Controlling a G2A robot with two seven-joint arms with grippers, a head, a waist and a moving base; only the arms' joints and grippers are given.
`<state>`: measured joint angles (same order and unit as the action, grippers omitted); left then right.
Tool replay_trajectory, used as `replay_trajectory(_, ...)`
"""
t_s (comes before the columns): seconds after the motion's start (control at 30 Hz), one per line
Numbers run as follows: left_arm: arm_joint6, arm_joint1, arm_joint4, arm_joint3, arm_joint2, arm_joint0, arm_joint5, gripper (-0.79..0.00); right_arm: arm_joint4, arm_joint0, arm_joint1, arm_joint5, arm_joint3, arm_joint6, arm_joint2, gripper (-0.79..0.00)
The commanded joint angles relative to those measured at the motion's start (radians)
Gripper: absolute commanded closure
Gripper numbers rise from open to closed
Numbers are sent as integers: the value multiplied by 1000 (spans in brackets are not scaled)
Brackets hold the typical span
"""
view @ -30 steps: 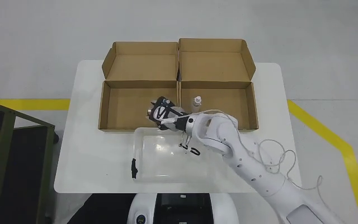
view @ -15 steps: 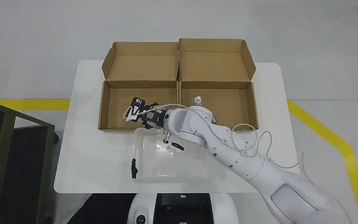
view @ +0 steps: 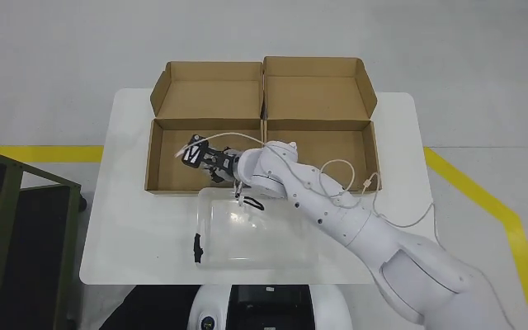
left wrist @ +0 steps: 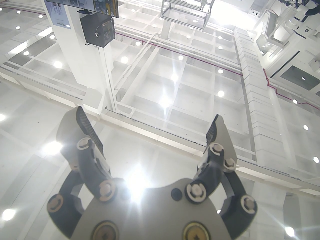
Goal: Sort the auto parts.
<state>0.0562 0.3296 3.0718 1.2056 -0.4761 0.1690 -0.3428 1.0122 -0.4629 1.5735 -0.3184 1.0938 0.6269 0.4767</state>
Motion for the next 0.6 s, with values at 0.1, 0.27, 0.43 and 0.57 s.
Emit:
replay_trajectory(0.1,0,0,0,0,0,0,0,-785,3,22,29,-7,-55,11,-16,0)
replay_trajectory(0.27,0,0,0,0,0,0,0,-785,7,36,54,-14,-100,20,-25,0)
replay_trajectory(0.43,0,0,0,0,0,0,0,-785,15,43,71,-24,-137,24,-26,-123)
replay_trajectory(0.57,0,0,0,0,0,0,0,-785,22,43,83,-31,-160,27,-26,-169)
